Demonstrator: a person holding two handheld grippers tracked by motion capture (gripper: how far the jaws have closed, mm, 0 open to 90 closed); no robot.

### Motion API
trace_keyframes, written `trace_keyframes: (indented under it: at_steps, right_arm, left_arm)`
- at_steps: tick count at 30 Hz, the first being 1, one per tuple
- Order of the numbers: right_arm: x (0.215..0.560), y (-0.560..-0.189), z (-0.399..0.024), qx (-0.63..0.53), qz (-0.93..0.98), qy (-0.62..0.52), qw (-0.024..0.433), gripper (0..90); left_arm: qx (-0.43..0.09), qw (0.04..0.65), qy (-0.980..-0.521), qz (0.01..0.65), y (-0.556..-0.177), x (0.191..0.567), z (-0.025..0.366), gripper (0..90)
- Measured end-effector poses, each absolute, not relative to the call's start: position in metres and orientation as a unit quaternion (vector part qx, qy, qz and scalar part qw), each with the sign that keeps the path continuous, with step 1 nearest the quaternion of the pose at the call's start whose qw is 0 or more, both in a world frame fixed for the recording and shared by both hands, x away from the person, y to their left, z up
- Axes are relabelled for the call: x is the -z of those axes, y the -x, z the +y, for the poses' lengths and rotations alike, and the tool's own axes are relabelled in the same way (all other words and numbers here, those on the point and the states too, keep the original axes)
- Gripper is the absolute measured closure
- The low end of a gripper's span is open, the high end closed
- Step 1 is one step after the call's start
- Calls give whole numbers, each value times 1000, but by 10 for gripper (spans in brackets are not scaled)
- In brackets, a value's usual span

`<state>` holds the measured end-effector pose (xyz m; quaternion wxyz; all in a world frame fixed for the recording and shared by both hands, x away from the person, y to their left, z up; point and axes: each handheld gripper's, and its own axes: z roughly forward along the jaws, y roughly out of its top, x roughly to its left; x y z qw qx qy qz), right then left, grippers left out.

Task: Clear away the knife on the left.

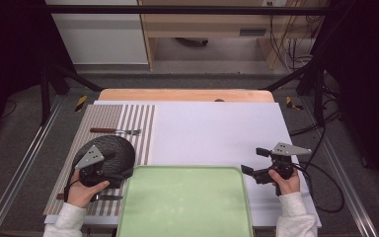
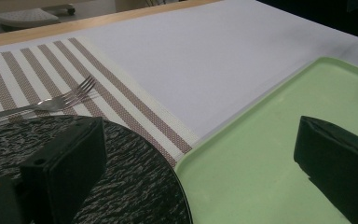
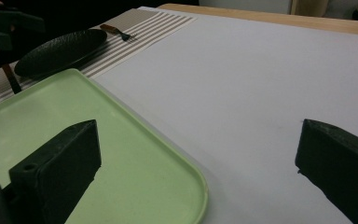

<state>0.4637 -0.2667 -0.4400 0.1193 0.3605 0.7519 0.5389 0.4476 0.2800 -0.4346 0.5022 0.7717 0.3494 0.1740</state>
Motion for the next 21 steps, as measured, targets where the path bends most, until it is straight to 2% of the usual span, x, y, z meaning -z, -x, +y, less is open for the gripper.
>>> trace_keyframes:
  at_steps: [21]
  right_arm:
    - [437,-463,-267,-539,751,-362,123,6]
  left_arm:
    - [-156,497,-784,337,-452,431,274,21]
